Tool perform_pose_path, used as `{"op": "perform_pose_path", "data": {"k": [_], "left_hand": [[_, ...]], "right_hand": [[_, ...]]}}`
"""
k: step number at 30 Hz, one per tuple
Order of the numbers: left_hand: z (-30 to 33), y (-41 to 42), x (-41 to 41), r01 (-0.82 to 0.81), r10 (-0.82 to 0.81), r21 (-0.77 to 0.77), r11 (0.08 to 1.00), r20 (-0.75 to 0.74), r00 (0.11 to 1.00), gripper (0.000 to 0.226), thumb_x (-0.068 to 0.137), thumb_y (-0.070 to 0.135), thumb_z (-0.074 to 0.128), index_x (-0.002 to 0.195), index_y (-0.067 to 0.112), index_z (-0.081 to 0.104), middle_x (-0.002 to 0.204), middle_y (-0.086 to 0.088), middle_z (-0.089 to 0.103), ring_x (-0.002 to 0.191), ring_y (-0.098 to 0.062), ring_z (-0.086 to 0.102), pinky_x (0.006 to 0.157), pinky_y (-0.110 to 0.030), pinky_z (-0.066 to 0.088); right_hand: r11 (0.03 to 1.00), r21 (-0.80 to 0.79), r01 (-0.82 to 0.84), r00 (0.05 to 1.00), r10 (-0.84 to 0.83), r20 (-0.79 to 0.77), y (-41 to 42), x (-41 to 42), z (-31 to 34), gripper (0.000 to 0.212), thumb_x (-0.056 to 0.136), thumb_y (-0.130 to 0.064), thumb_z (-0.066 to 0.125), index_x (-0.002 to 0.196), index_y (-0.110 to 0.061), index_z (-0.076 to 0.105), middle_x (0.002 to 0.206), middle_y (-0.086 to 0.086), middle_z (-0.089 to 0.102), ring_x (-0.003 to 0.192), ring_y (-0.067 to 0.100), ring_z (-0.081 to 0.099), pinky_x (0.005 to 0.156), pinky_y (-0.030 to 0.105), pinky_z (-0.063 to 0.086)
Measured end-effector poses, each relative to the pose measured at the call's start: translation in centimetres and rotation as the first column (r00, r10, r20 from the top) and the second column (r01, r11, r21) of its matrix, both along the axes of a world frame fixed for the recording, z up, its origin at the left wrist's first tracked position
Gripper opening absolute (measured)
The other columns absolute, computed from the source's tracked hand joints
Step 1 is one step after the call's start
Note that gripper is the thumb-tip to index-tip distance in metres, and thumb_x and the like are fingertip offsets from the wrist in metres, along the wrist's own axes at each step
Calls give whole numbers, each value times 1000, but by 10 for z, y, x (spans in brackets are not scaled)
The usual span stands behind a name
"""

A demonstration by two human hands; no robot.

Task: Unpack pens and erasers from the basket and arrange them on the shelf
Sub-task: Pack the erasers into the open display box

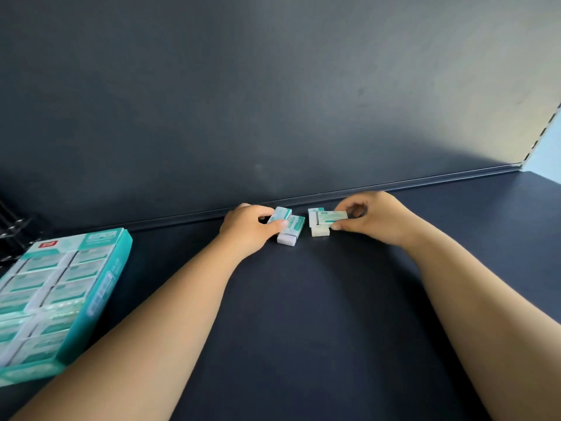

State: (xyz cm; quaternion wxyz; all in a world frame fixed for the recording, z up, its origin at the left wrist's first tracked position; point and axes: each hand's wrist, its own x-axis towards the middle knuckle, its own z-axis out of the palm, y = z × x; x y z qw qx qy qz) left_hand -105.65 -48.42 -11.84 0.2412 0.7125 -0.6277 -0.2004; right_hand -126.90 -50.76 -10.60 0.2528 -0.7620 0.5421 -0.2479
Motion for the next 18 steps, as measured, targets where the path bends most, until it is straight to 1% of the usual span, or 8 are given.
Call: {"op": "perform_pose_path", "data": {"k": [2, 3, 4, 6, 10, 12, 14, 18], "left_hand": [[2, 7, 9, 55, -55, 15, 998, -39, 998, 17, 86, 35, 57, 93, 24, 69, 114, -1, 53, 104, -18, 49, 75, -26, 36], [2, 11, 13, 77, -76, 25, 997, -33, 997, 17, 85, 35, 57, 87, 23, 70, 114, -1, 54, 105, -17, 49, 77, -26, 38], [2, 15, 16, 89, -88, 41, 995, -30, 996, 18, 83, 38, 59, 89, 25, 70, 116, 0, 53, 110, -15, 47, 84, -27, 39], [2, 25, 18, 77, -76, 55, 995, -27, 997, 31, 81, 41, 63, 110, 30, 64, 125, 4, 46, 122, -13, 39, 100, -28, 34], [2, 40, 12, -2, 3, -51, 999, 8, 1000, 29, 83, 31, 63, 112, 27, 63, 125, 4, 47, 122, -13, 37, 90, -19, 28], [4, 45, 7, -26, 28, -85, 996, 31, 999, 25, 84, 22, 57, 108, 24, 64, 119, 3, 51, 112, -12, 44, 78, -18, 30], [5, 52, 6, -59, 59, -111, 992, -11, 998, 23, 83, 18, 55, 105, 23, 63, 107, 4, 58, 97, -11, 50, 67, -22, 32], [11, 81, 13, -39, 2, -150, 988, -241, 971, 11, 84, 15, 57, 79, 24, 61, 77, 6, 57, 74, -10, 49, 71, -26, 37]], "right_hand": [[1000, 5, -8, 1000, 9, -8, 2, 2, 1, 32, 73, -23, 75, 103, -21, 66, 73, -12, 53, 65, 3, 48, 71, 20, 38], [1000, 8, -22, 1000, 22, -18, 3, 3, 2, 31, 74, -23, 74, 104, -22, 66, 72, -11, 52, 65, 5, 48, 71, 20, 38], [999, 6, -40, 999, 41, -34, 5, 4, 3, 27, 75, -23, 73, 101, -23, 67, 70, -10, 53, 65, 8, 48, 70, 22, 37], [998, 0, -63, 997, 63, -49, 9, 6, 6, 19, 76, -23, 72, 95, -23, 70, 72, -5, 57, 69, 11, 49, 69, 25, 38], [995, -22, -93, 995, 92, -41, 16, 13, 10, 19, 74, -21, 74, 92, -24, 70, 81, -5, 64, 75, 10, 53, 76, 24, 41], [993, -31, -115, 993, 114, -39, 20, 17, 10, 19, 74, -22, 74, 92, -24, 71, 77, -11, 60, 72, 7, 52, 72, 20, 39], [990, -49, -134, 990, 132, -49, 23, 19, 10, 20, 74, -22, 74, 94, -22, 71, 80, -8, 60, 73, 7, 53, 72, 19, 38], [978, -94, -186, 983, 185, -17, 31, 27, 14, 15, 75, -24, 73, 89, -27, 69, 91, 0, 62, 81, 10, 53, 76, 21, 39]]}}
